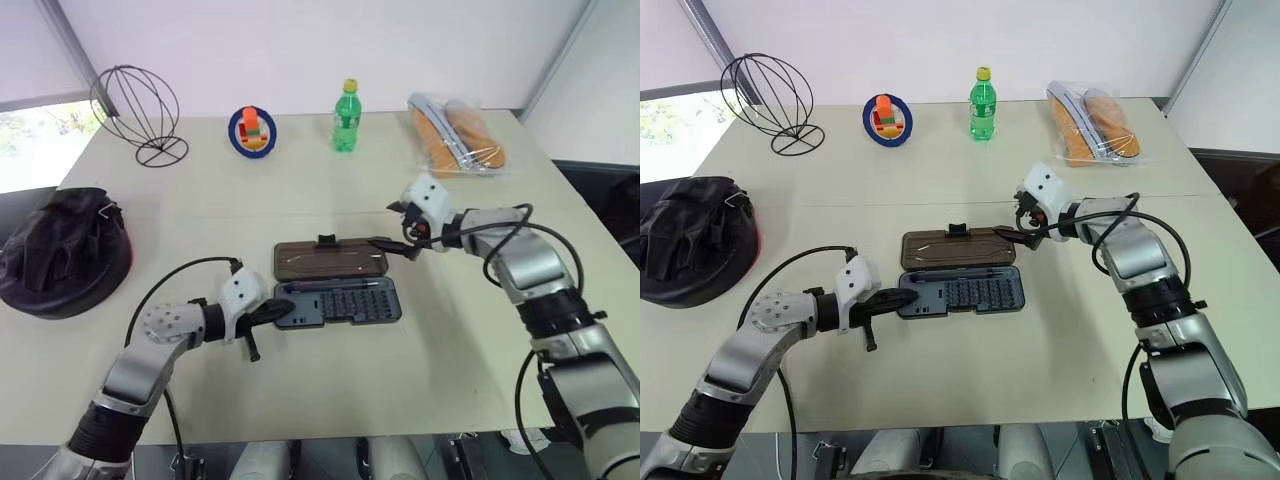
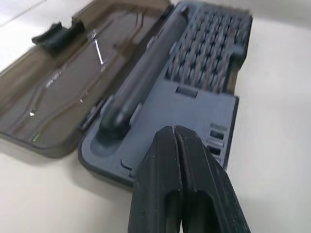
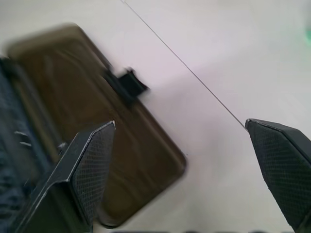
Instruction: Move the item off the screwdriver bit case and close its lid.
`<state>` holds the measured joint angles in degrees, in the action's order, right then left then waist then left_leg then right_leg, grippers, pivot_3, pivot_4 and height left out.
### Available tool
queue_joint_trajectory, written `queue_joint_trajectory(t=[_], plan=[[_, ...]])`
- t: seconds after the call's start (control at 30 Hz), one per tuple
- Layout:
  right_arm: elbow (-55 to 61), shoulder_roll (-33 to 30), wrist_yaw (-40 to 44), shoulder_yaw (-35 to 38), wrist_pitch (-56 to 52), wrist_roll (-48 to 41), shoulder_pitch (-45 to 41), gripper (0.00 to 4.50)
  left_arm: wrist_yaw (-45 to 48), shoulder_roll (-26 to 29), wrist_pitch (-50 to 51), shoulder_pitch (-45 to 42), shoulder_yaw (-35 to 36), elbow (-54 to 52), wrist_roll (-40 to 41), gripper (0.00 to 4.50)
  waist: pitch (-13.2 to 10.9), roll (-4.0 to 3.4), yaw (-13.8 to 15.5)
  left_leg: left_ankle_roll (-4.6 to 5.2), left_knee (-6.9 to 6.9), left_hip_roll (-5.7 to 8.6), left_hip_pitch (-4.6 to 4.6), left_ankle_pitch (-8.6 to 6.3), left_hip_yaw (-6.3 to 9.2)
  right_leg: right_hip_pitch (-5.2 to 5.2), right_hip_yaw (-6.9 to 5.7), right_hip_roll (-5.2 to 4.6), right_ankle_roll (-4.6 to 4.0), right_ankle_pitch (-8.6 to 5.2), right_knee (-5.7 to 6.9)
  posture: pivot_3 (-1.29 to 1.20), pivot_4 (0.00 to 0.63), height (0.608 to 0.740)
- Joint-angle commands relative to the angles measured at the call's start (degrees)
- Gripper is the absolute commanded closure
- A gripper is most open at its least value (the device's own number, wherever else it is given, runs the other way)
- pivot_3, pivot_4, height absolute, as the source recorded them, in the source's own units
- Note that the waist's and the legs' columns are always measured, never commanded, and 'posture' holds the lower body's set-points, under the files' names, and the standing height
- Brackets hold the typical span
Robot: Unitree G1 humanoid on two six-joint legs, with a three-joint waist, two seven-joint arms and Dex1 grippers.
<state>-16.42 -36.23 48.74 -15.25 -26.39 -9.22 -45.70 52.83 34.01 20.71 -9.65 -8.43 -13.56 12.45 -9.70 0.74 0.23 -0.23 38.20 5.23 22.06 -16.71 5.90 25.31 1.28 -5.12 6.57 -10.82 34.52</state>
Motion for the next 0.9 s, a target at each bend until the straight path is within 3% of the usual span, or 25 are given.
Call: queue_joint_trajectory(t=[0.03,0.37,0.47,0.7,0.9], plan=[[-6.23,2.21,1.83,-2.16,1.85,4.07,-4.75,0.0,0.64,2.32,-1.47,-0.75,-2.31,1.1,-3.48,4.47,0.01,-0.02,-0.29,-0.01,0.0,-0.01,0.0,0.0,0.0,0.0,0.0,0.02,0.0,0.0,0.0,0.0,0.15,0.74],[-30.69,10.32,7.07,-4.99,9.04,11.44,-15.32,0.0,-1.75,1.87,0.76,-0.63,-3.13,1.25,-3.62,4.47,0.05,-0.1,-1.26,-0.08,-0.05,-0.01,-0.04,0.05,0.03,0.0,0.0,0.03,-0.02,0.01,0.02,0.0,0.15,0.74],[-37.85,13.22,8.28,-4.23,9.43,12.21,-17.83,0.87,-3.13,1.36,1.06,0.07,-2.76,0.98,-3.47,4.5,0.08,-0.14,-1.37,-0.17,-0.1,-0.02,-0.11,0.1,0.04,-0.01,0.01,0.04,-0.02,0.01,0.04,0.0,0.15,0.74],[-46.56,16.7,12.89,-6.59,15.72,17.24,-19.19,4.38,-5.89,0.42,2.21,2.06,-1.42,0.0,-2.42,4.5,0.21,-0.23,-1.57,-0.12,-0.27,-0.03,-0.6,0.05,0.04,-0.43,0.04,0.08,-0.07,-0.02,-0.01,0.0,0.15,0.74],[-48.91,17.08,13.73,-8.85,25.28,22.3,-17.79,4.46,-7.87,-0.15,3.23,5.09,-0.33,-0.98,-1.63,4.5,0.58,-0.54,-2.67,-0.11,-0.6,-0.09,-1.31,0.04,0.05,-0.99,0.05,0.13,-0.13,-0.08,-0.11,0.0,0.15,0.74]])
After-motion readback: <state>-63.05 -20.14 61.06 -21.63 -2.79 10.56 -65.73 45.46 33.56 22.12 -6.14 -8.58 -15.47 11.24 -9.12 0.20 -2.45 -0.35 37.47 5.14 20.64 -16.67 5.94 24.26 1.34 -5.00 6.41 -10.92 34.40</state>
